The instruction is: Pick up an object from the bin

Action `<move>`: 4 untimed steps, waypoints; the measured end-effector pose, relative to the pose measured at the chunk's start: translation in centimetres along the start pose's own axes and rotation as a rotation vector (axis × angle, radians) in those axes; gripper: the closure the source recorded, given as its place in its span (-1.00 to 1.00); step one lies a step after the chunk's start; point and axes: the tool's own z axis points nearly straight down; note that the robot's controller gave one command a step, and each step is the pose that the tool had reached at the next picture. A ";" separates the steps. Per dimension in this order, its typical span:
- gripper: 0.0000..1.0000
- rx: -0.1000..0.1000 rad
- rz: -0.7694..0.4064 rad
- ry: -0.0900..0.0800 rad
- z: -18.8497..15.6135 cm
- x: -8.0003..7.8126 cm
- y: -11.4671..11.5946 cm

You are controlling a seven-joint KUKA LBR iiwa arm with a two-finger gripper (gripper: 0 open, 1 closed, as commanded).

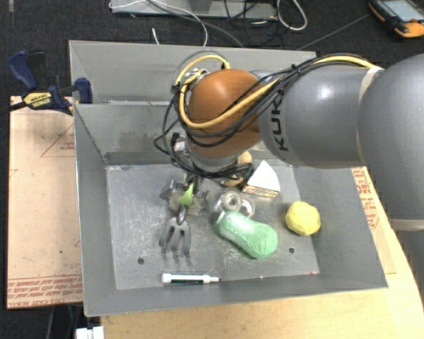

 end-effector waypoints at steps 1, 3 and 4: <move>1.00 -0.006 0.001 0.003 -4.0 0.0 0.2; 1.00 0.002 0.003 -0.003 -13.2 -0.2 0.0; 1.00 0.001 0.003 -0.003 -14.4 -0.3 0.0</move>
Offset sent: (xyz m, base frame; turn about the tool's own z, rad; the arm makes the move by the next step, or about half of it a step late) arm -0.0025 0.0000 0.1637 0.0005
